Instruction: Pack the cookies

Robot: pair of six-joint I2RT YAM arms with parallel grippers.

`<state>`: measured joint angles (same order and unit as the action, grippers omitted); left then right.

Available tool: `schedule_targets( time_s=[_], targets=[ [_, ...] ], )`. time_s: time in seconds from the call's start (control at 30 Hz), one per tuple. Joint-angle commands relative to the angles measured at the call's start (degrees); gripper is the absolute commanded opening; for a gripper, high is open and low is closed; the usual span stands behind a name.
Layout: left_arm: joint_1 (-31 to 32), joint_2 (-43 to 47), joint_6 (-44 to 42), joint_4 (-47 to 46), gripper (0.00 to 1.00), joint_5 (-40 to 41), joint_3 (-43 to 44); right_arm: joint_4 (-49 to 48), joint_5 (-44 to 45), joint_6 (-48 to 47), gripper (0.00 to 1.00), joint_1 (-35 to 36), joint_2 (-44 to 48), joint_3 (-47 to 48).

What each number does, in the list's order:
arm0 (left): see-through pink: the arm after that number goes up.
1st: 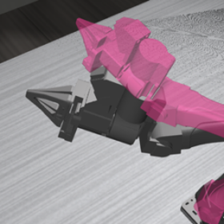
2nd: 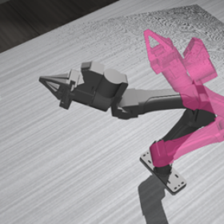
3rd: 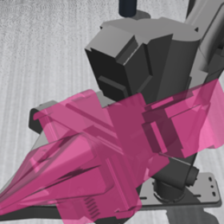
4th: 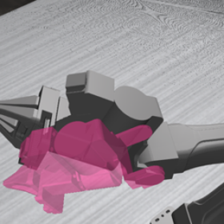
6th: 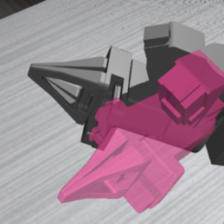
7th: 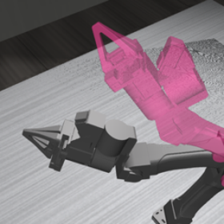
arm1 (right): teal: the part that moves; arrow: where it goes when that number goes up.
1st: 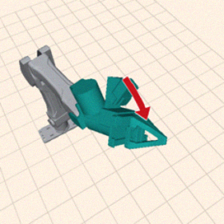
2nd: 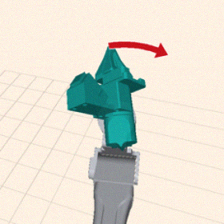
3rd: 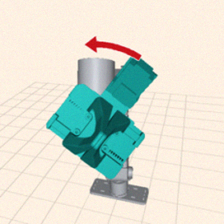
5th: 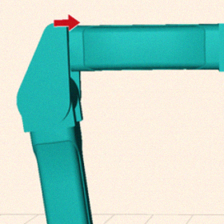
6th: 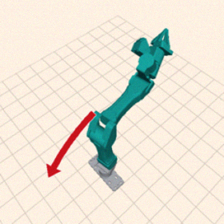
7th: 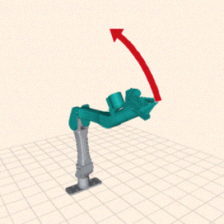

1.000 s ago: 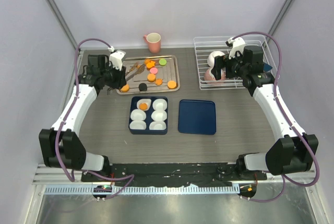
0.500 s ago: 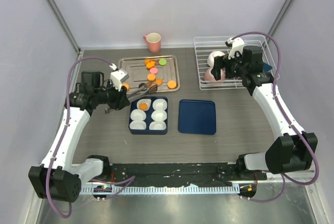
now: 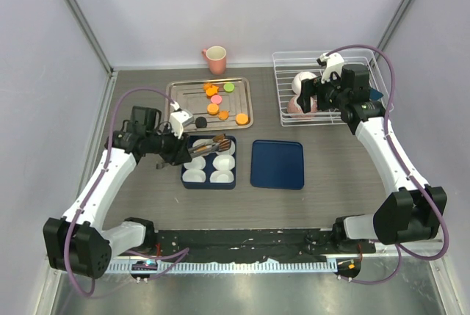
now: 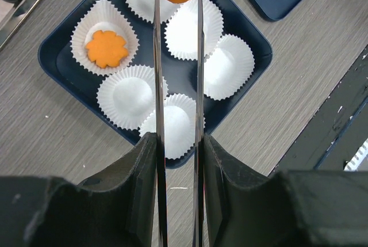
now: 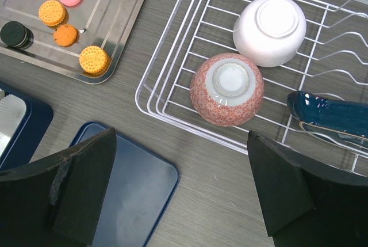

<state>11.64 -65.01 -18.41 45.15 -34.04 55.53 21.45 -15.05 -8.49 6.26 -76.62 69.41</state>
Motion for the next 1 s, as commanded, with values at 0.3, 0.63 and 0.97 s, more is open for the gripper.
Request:
schedule_targets(
  time_s=[0.3,0.63,0.97],
  targets=[
    [1.5,-0.9,1.5,-5.9,0.22,1.3,-0.8,-1.8,0.9,-0.4,1.0,0.1,0.9,0.3],
    [2.4,-2.4,1.8,-7.5,0.23,2.3,-1.5,-1.8,1.0,-0.5,1.0,0.2,0.9,0.3],
    [2.8,-2.7,1.5,-8.8,0.28,4.0,-2.4,-1.8,1.0,-0.5,1.0,0.2,0.9,0.2]
  ],
)
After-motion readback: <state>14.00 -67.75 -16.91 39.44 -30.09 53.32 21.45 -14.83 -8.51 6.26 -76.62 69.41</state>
